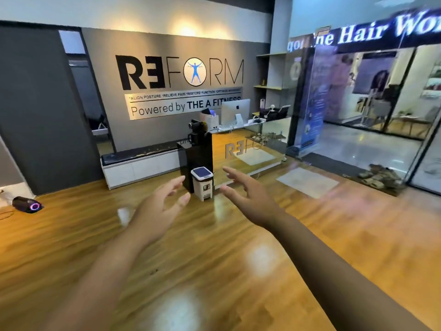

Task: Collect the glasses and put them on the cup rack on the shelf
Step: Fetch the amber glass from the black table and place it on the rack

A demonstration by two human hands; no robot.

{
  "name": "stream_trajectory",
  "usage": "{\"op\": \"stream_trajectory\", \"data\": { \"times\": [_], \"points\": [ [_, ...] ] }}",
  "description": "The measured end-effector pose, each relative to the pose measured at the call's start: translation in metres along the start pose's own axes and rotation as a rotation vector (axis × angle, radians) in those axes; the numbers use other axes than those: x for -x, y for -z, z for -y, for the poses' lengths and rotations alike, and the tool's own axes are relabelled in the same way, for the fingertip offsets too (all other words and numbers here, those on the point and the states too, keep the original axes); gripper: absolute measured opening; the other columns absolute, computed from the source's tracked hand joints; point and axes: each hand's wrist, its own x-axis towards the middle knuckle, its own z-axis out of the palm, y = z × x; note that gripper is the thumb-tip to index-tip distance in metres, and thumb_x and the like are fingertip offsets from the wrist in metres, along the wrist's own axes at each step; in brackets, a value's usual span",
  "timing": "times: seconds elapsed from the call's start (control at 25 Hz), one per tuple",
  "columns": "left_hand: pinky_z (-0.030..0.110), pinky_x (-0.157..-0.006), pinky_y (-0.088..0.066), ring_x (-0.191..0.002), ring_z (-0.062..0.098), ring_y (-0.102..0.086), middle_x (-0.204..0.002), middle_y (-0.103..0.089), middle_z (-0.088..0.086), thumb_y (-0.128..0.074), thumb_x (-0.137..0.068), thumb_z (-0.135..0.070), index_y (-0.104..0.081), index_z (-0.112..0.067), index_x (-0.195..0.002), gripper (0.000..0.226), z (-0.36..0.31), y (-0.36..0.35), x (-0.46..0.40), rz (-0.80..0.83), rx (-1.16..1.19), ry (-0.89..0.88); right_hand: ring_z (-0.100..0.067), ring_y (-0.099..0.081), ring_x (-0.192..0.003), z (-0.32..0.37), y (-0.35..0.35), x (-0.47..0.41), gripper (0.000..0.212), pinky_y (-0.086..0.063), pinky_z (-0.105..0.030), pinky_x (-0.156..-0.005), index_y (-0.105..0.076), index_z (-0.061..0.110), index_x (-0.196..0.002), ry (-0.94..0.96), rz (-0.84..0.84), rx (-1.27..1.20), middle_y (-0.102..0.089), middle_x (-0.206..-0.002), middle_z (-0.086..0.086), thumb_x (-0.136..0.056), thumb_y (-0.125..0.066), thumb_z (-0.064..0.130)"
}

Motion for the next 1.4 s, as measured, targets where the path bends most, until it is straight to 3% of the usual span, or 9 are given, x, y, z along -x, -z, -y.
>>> {"op": "stream_trajectory", "data": {
  "times": [0.16,0.28,0.44,0.76,0.88,1.08,1.24,1.4],
  "points": [
    [0.042,-0.102,-0.050,-0.125,0.002,-0.055,-0.139,-0.057,-0.023,-0.049,-0.090,-0.071,-0.044,-0.051,-0.148,0.062,-0.005,-0.062,-0.081,0.055,0.042,-0.052,-0.007,-0.049,-0.140,-0.058,0.048,-0.042,0.076,-0.045,-0.037,-0.110,-0.043,0.045,-0.155,-0.040,-0.053,0.041,-0.055,-0.154,0.010,-0.087,-0.052,0.077],
    [0.039,-0.102,-0.049,-0.127,0.004,-0.055,-0.140,-0.058,-0.021,-0.048,-0.087,-0.070,-0.045,-0.051,-0.147,0.063,-0.017,-0.107,-0.152,0.098,0.085,-0.077,-0.004,-0.049,-0.137,-0.108,0.090,-0.084,0.074,-0.046,-0.037,-0.109,-0.042,0.045,-0.155,-0.061,-0.091,0.096,-0.056,-0.153,0.009,-0.089,-0.051,0.076],
    [0.045,-0.105,-0.049,-0.127,0.004,-0.054,-0.138,-0.060,-0.018,-0.048,-0.085,-0.071,-0.046,-0.047,-0.149,0.069,-0.038,-0.164,-0.244,0.128,0.148,-0.120,0.007,-0.045,-0.130,-0.167,0.149,-0.140,0.071,-0.041,-0.023,-0.100,-0.041,0.043,-0.157,-0.086,-0.151,0.166,-0.056,-0.153,0.010,-0.094,-0.053,0.073],
    [0.034,-0.098,-0.045,-0.120,0.005,-0.056,-0.137,-0.059,-0.016,-0.050,-0.089,-0.062,-0.046,-0.044,-0.148,0.062,-0.065,-0.281,-0.413,0.240,0.214,-0.302,-0.003,-0.047,-0.139,-0.271,0.236,-0.218,0.075,-0.039,-0.026,-0.104,-0.041,0.044,-0.156,-0.199,-0.296,0.286,-0.054,-0.155,0.011,-0.090,-0.050,0.078],
    [0.029,-0.093,-0.048,-0.120,0.007,-0.058,-0.136,-0.060,-0.014,-0.055,-0.095,-0.054,-0.046,-0.044,-0.147,0.053,-0.075,-0.335,-0.473,0.313,0.269,-0.389,-0.006,-0.048,-0.139,-0.307,0.267,-0.236,0.071,-0.041,-0.029,-0.104,-0.040,0.048,-0.155,-0.278,-0.390,0.315,-0.054,-0.154,0.011,-0.092,-0.051,0.076],
    [0.046,-0.107,-0.050,-0.124,0.007,-0.058,-0.139,-0.060,-0.012,-0.061,-0.099,-0.043,-0.049,-0.035,-0.151,0.054,-0.110,-0.416,-0.561,0.499,0.359,-0.504,-0.007,-0.050,-0.138,-0.356,0.319,-0.255,0.067,-0.046,-0.036,-0.108,-0.041,0.049,-0.155,-0.424,-0.577,0.376,-0.054,-0.154,0.012,-0.093,-0.052,0.074],
    [0.040,-0.109,-0.045,-0.124,0.008,-0.058,-0.142,-0.061,-0.011,-0.061,-0.100,-0.042,-0.049,-0.033,-0.152,0.054,-0.160,-0.477,-0.609,0.567,0.360,-0.649,-0.005,-0.049,-0.137,-0.384,0.369,-0.254,0.066,-0.039,-0.027,-0.101,-0.042,0.046,-0.155,-0.513,-0.694,0.452,-0.054,-0.154,0.013,-0.095,-0.054,0.071],
    [0.037,-0.107,-0.047,-0.125,0.008,-0.058,-0.144,-0.059,-0.011,-0.060,-0.101,-0.046,-0.049,-0.034,-0.153,0.055,-0.222,-0.542,-0.630,0.645,0.418,-0.756,-0.006,-0.049,-0.138,-0.404,0.426,-0.232,0.070,-0.040,-0.029,-0.106,-0.045,0.040,-0.156,-0.564,-0.806,0.547,-0.057,-0.153,0.008,-0.093,-0.053,0.070]
  ]
}}
